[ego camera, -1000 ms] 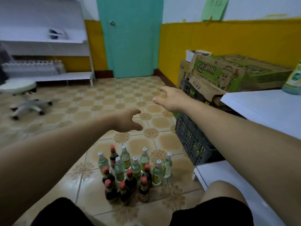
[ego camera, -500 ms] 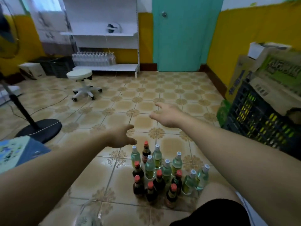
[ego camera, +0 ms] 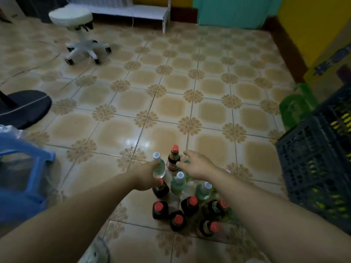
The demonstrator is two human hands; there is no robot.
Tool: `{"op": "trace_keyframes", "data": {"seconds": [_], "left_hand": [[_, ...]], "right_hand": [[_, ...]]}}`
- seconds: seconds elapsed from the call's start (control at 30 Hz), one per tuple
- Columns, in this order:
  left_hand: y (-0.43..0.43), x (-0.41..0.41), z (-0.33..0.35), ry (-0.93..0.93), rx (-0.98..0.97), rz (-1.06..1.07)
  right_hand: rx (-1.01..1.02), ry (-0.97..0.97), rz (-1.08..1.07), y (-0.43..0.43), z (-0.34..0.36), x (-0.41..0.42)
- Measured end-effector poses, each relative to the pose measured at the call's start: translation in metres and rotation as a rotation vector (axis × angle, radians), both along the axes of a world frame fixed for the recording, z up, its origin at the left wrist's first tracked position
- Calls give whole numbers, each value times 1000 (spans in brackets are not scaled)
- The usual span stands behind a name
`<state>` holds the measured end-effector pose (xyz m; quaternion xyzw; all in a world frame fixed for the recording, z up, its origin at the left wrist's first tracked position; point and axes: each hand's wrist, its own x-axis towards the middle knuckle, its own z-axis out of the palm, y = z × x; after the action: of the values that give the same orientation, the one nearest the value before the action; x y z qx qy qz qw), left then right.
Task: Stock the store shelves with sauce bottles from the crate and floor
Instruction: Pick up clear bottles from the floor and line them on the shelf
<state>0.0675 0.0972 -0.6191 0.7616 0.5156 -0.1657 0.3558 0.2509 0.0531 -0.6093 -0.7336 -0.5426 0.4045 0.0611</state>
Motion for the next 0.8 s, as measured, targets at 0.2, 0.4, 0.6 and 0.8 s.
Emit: {"op": "trace_keyframes", "data": {"seconds": [0.2,0.4,0.6,0.8], "left_hand": [[31,23,-59,36,-130,15],[37,32,-109,75,-196,-55],[29,26,-125,58,-175,-57],[10,15,-82,-85,-127,-34]], "right_hand": [[-138,16,47,19,-59,14],[-176,-51,179,23,-121,4],[-64,-73,91,12,-137,-4],[118,16,-44,-13,-55,-7]]}}
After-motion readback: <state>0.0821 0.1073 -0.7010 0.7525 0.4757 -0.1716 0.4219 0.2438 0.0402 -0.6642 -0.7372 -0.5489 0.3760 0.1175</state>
